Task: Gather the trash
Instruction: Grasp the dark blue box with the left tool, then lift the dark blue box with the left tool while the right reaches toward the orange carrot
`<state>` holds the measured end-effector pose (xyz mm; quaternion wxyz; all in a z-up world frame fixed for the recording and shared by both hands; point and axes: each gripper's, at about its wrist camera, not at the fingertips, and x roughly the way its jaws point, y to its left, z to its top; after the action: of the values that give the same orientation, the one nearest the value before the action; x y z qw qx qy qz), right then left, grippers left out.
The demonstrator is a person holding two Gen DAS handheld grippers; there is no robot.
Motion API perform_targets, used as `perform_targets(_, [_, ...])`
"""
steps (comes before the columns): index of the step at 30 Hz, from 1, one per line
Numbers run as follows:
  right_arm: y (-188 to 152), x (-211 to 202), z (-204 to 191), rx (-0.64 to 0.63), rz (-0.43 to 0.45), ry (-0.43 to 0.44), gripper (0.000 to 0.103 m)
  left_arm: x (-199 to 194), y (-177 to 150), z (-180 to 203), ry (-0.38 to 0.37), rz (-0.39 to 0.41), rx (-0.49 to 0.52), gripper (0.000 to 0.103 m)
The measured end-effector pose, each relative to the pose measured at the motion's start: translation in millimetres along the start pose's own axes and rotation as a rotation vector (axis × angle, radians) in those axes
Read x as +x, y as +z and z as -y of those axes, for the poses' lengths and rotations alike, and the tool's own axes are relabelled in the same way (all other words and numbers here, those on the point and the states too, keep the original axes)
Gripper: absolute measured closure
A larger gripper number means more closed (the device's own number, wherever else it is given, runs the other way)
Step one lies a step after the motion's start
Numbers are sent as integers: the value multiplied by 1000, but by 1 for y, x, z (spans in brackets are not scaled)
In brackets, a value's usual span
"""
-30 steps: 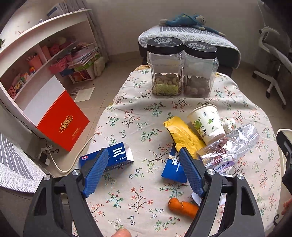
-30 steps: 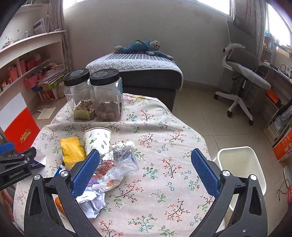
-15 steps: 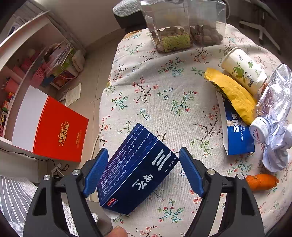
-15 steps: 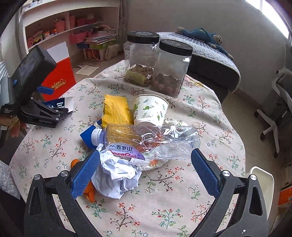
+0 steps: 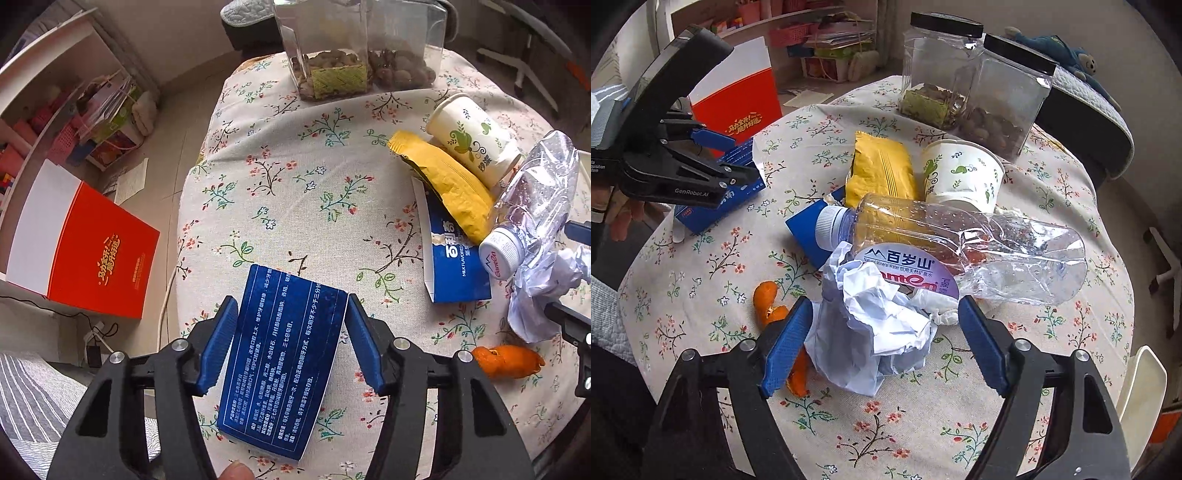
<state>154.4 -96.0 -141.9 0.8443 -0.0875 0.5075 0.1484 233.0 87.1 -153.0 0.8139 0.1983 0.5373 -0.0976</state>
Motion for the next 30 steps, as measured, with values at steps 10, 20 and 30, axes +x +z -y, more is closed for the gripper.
perform_targets(10, [6, -44, 6, 92, 139, 58, 56, -63, 6, -11, -128, 144, -231, 45])
perform_targets(20, [14, -85, 27, 187, 274, 41, 93, -122, 6, -3, -216, 318, -430, 45])
perform_targets(30, [17, -81, 37, 251, 284, 32, 39, -136, 8, 4, -158, 363, -415, 44])
